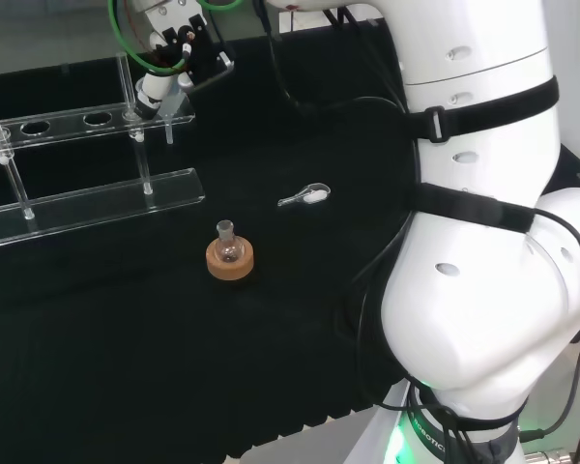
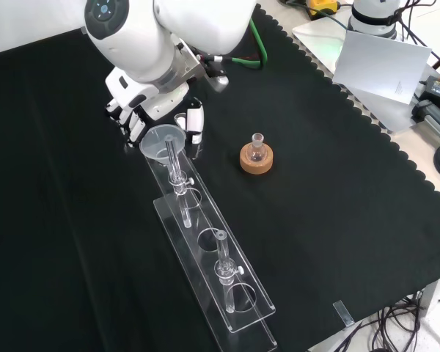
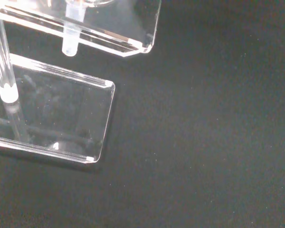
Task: Pick up the funnel from the transparent funnel stand.
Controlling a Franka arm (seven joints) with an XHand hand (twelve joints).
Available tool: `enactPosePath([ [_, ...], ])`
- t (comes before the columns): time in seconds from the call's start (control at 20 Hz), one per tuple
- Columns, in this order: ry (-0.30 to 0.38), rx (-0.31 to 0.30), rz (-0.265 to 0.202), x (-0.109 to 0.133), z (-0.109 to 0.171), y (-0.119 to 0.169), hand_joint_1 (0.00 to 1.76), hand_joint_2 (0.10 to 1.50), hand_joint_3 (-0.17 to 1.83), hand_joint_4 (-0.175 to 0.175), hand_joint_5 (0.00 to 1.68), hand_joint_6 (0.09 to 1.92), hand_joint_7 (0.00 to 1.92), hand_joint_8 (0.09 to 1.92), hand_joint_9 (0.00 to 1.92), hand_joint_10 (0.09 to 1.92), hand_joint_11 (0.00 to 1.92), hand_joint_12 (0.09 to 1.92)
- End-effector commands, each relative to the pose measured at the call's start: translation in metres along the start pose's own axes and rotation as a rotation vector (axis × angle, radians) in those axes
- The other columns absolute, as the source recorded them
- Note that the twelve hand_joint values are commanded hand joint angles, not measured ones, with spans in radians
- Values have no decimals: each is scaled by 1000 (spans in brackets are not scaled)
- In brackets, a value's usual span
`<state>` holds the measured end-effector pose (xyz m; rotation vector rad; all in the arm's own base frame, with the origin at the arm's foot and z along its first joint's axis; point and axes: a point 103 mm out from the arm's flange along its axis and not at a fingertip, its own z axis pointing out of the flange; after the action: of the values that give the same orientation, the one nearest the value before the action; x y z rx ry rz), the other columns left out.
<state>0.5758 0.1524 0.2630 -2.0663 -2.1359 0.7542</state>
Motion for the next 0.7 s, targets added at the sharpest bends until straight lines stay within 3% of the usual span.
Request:
enactPosePath([
  [0.05,8,-30,15,1,-2,-3,583,792,37,-15,680,88,934,523,557,581,0,1510],
  [0.7,4,-71,26,-9,-17,-9,624,797,40,-13,722,118,982,525,610,550,0,1532],
])
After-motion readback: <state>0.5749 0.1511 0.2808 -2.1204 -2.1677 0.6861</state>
